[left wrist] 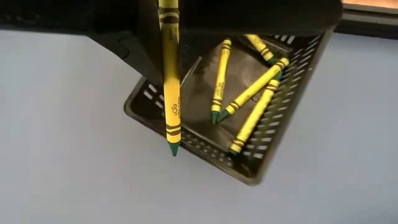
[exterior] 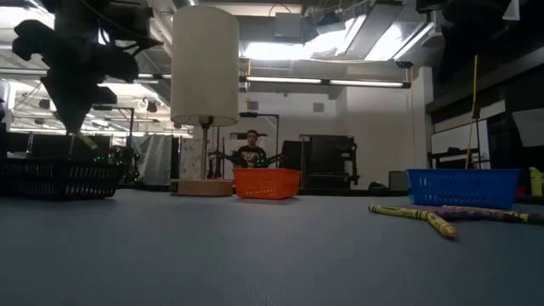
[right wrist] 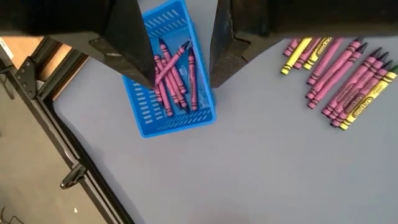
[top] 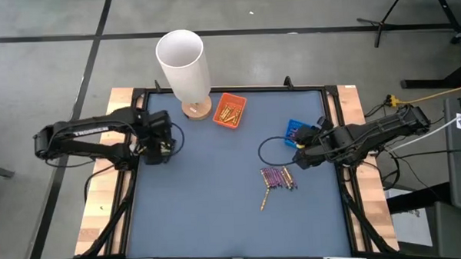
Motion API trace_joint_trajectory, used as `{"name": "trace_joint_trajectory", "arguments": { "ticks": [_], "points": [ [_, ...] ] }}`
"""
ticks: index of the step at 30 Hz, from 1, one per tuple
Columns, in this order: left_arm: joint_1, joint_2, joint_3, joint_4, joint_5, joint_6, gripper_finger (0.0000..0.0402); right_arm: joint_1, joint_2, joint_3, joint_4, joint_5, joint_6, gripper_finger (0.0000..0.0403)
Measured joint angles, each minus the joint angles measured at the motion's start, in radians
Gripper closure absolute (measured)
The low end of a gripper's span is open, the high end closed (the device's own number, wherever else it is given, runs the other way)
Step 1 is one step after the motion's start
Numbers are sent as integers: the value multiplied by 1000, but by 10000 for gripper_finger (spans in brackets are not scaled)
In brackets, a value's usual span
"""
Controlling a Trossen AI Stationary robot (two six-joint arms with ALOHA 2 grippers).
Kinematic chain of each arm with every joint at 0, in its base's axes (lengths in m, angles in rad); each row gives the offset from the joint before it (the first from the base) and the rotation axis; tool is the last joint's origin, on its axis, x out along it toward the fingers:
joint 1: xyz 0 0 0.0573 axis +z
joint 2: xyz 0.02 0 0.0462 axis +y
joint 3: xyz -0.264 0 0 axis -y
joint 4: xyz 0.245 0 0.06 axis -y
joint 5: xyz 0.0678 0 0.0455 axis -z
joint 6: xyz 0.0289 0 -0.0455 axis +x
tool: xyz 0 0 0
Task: Sort crayons
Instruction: Put the green crayon into the black basket
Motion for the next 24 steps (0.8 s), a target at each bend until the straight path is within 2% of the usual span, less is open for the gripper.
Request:
{"name": "trace_joint_trajectory", "arguments": {
  "ticks": [3,10,15,24],
  "points": [
    [14,-27,0,0,-32,-9,390,0,0,0,8,-9,0,253],
    [22,-40,0,-1,-229,-83,390,0,0,0,19,-17,0,253],
    [22,-38,0,-1,-240,-89,383,0,0,0,19,-17,0,253],
    [22,-38,0,-1,-240,-90,327,0,0,0,18,-17,0,253]
  ]
}}
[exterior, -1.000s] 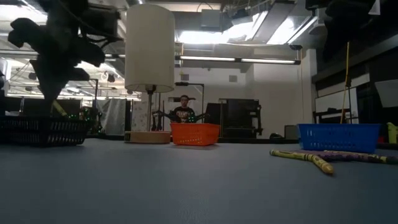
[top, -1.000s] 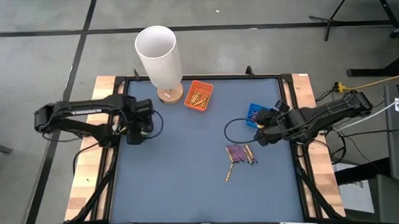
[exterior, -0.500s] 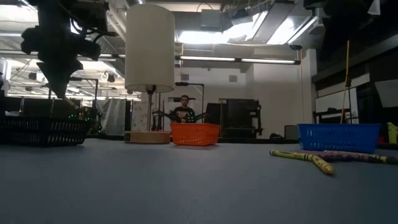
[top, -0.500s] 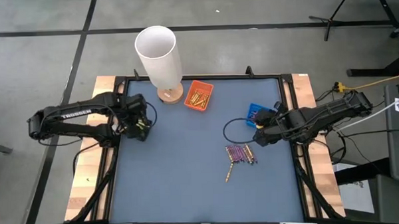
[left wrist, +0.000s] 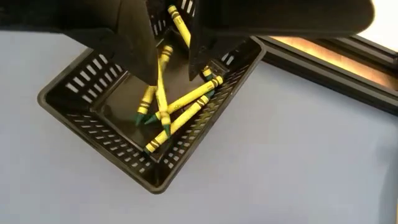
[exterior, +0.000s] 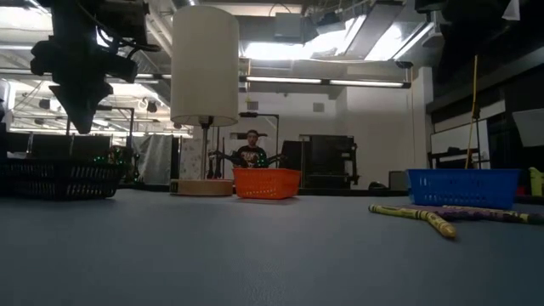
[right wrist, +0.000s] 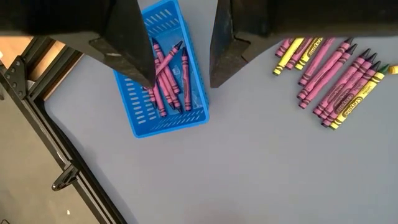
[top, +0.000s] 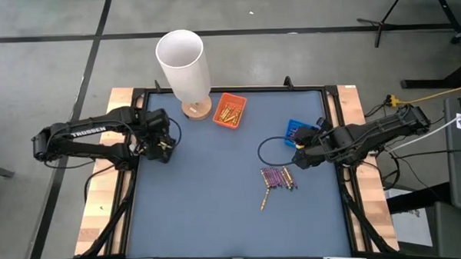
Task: Sort crayons
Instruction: Put the green crayon into the black basket, then put the yellow crayon into the orange basket
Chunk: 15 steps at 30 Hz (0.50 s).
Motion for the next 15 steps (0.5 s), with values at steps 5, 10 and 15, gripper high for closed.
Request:
{"name": "trace_joint_trajectory", "arguments": {
  "ticks": [5,10,15],
  "points": [
    [0,0,0,0,0,0,306,0,0,0,1,0,0,253],
    [0,0,0,17,0,-38,296,0,0,0,41,0,-2,253],
    [0,0,0,54,1,-65,295,0,5,0,126,-1,-88,253]
  ]
}}
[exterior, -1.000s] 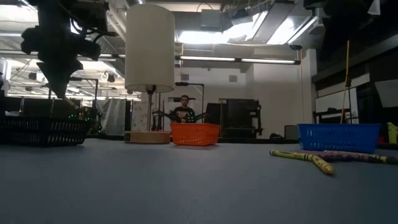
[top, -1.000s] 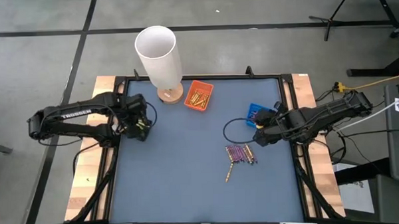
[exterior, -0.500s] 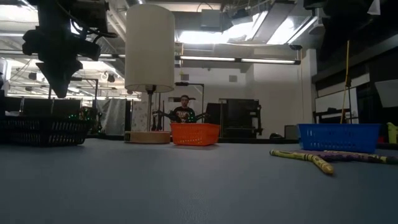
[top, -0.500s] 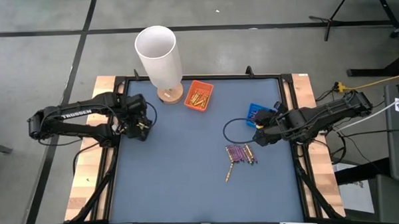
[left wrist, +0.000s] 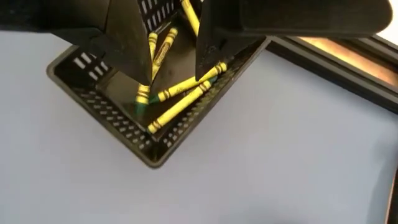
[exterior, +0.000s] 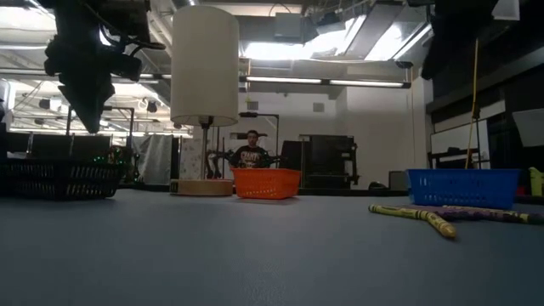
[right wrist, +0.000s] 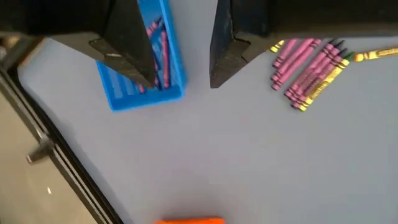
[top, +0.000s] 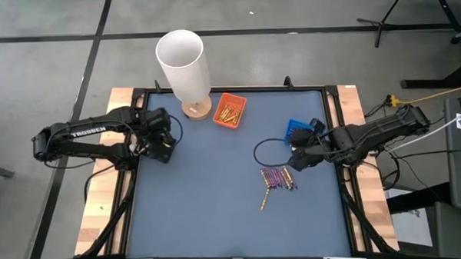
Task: Sort crayons
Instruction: Put the yellow crayon into the orange basket
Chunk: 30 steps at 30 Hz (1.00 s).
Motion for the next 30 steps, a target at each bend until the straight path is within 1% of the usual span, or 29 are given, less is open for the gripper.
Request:
{"name": "trace_joint_trajectory", "arguments": {
  "ticks": [3,6,11,15,18,25,27,30],
  "points": [
    [0,0,0,15,1,0,295,0,9,0,67,-17,-91,253],
    [0,0,0,33,1,0,295,0,24,0,144,-73,-207,253],
    [0,0,0,59,2,1,295,0,71,0,276,-247,-393,253],
    [0,0,0,76,2,1,295,1,128,0,368,-385,-510,253],
    [-1,0,0,103,3,0,295,1,179,0,419,-468,-592,253],
    [-1,0,0,226,5,-7,295,0,315,0,494,-576,-710,253],
    [-1,0,0,278,25,-26,295,0,355,0,517,-606,-731,253],
    [-10,0,0,364,84,-51,295,0,410,0,543,-666,-761,253]
  ]
}}
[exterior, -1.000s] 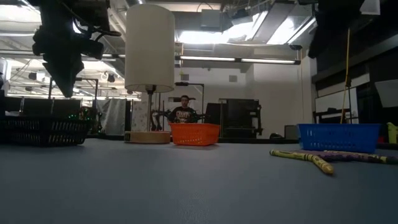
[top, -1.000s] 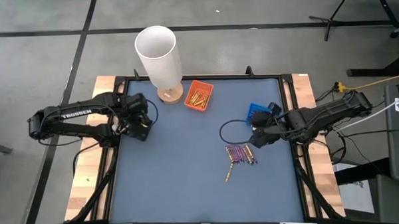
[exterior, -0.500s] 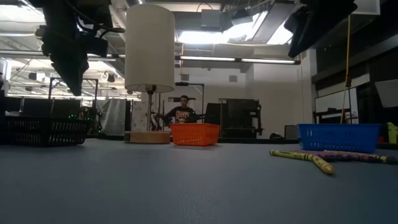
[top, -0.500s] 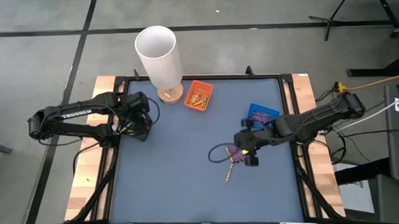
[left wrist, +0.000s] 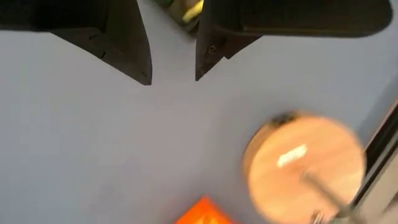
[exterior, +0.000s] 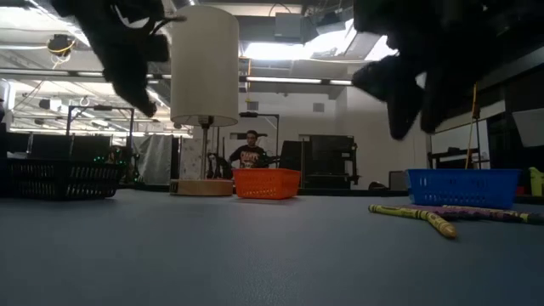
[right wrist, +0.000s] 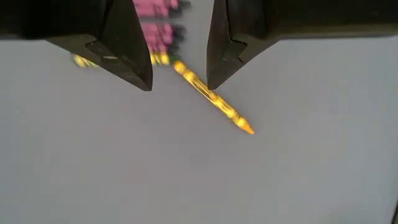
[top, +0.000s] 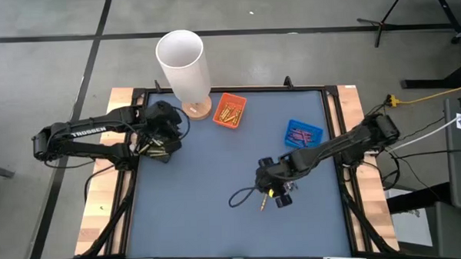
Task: Sort crayons
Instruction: Put the yellow crayon into the orange basket
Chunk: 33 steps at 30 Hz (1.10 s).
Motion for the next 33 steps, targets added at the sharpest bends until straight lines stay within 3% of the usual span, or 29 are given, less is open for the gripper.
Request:
{"name": "trace_joint_trajectory", "arguments": {
  "ticks": [6,12,24,33],
  "points": [
    [-73,0,0,163,41,-37,295,0,89,0,67,-104,-44,253],
    [-169,0,0,278,23,-58,295,0,146,0,73,-136,-126,253],
    [-290,10,0,305,20,-63,295,0,232,0,70,-136,-202,253],
    [-331,94,0,332,19,-63,295,2,244,3,68,-117,-204,253]
  ]
}}
